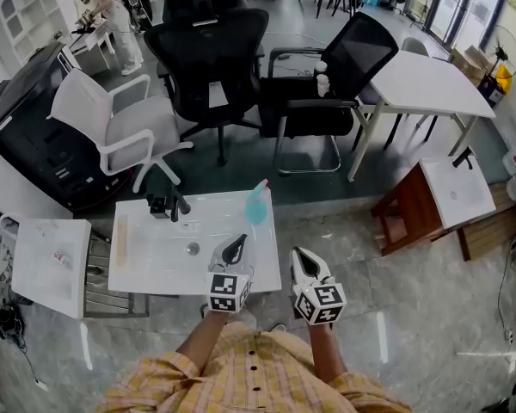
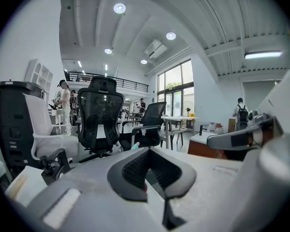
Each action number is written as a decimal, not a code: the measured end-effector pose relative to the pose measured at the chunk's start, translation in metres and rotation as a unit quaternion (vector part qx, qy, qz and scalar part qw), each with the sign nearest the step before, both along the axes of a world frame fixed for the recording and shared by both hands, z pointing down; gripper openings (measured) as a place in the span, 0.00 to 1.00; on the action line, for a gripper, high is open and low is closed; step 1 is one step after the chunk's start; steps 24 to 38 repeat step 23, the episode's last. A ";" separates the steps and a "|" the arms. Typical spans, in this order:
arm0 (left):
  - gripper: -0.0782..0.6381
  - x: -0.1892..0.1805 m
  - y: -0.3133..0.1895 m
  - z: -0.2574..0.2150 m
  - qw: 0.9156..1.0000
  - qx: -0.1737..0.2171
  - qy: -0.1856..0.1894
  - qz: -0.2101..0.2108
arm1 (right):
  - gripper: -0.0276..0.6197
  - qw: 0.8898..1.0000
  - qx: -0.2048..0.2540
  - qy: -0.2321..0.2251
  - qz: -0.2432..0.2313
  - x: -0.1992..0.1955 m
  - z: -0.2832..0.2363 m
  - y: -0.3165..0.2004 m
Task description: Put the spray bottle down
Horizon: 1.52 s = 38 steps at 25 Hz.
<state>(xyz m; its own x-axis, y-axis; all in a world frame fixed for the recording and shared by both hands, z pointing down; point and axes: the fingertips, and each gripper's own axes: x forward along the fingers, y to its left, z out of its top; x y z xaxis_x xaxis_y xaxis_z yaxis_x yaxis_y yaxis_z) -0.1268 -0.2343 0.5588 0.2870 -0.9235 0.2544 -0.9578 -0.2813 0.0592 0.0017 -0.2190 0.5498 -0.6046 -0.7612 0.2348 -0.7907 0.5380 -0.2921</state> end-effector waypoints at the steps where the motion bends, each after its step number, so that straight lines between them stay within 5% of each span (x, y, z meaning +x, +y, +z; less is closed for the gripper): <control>1: 0.11 0.001 0.003 0.000 1.000 0.001 0.001 0.000 | 0.04 1.000 0.001 -0.001 -0.001 0.001 -0.001 0.002; 38: 0.11 0.005 0.028 -0.007 1.000 0.013 0.003 0.000 | 0.04 1.000 0.015 0.001 -0.011 0.003 -0.010 0.014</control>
